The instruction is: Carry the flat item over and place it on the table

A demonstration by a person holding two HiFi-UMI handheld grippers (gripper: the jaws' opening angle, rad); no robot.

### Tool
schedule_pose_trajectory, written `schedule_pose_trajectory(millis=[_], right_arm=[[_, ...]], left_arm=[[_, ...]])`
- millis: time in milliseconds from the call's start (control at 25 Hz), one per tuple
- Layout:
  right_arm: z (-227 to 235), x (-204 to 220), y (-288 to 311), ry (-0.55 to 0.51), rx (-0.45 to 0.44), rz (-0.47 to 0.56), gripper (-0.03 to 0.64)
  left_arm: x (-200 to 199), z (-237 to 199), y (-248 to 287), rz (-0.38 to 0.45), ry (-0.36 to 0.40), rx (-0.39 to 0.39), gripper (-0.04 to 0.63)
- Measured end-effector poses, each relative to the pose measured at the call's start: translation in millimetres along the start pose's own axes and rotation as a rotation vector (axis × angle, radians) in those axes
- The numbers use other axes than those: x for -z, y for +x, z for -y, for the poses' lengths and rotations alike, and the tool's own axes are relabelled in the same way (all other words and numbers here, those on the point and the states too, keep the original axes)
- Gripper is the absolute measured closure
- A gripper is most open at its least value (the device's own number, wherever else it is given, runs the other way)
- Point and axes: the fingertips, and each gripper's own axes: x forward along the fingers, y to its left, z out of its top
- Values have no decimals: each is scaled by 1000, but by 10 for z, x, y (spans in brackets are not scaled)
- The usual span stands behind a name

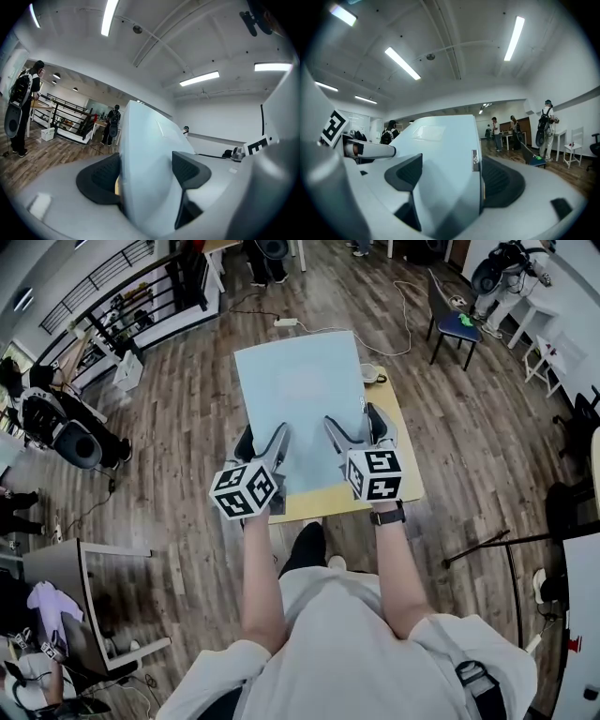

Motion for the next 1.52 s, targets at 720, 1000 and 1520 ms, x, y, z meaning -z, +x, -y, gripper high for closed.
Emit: schedule_pose_trajectory(millis=[720, 1000, 1520], right_arm=[[229, 385, 1002, 40, 43, -107, 250], [357, 710, 1452, 60, 56, -191, 250], [539, 1241, 2157, 90, 58, -319, 250]], left_arm=[[169, -683, 900, -122, -40, 0, 259], [438, -1018, 1312, -190, -91, -5, 259], [867, -1521, 1873, -285, -176, -48, 259]])
